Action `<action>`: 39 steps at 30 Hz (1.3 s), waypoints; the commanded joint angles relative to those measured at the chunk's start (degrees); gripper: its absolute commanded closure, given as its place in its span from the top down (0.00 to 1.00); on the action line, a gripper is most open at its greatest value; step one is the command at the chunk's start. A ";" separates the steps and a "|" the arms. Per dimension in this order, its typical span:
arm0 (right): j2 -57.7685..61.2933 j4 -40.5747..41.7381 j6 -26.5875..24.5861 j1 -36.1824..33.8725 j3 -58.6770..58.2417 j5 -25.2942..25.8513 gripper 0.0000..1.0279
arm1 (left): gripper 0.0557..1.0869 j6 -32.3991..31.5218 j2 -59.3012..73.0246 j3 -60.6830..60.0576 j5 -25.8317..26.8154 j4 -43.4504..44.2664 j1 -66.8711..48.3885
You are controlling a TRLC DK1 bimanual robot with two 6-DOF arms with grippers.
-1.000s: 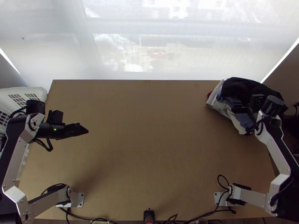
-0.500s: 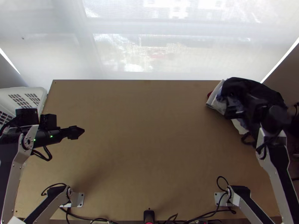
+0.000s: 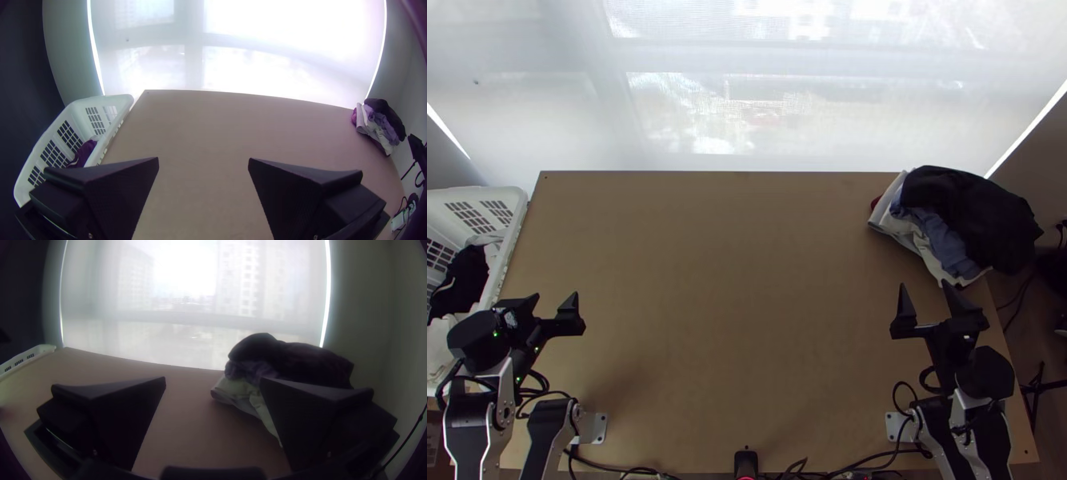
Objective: Fold the t-shirt
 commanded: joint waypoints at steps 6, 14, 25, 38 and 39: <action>-7.18 1.10 7.38 -3.31 -10.39 3.15 0.96 | 0.95 2.54 -7.04 -12.98 -2.54 11.69 0.01; -7.01 -1.80 7.29 -5.16 -10.56 3.15 0.95 | 0.95 -7.48 -21.89 -22.21 -2.54 10.81 0.98; -7.01 -1.80 7.29 -5.16 -10.56 3.15 0.95 | 0.95 -0.62 -21.54 -22.21 -2.54 9.14 2.56; -7.01 -1.80 7.29 -5.25 -10.56 3.15 0.95 | 0.95 -0.27 -21.45 -22.30 -2.54 8.96 2.91; -7.01 -1.80 7.29 -5.16 -10.56 3.15 0.95 | 0.95 -0.27 -21.54 -22.21 -2.54 8.96 2.91</action>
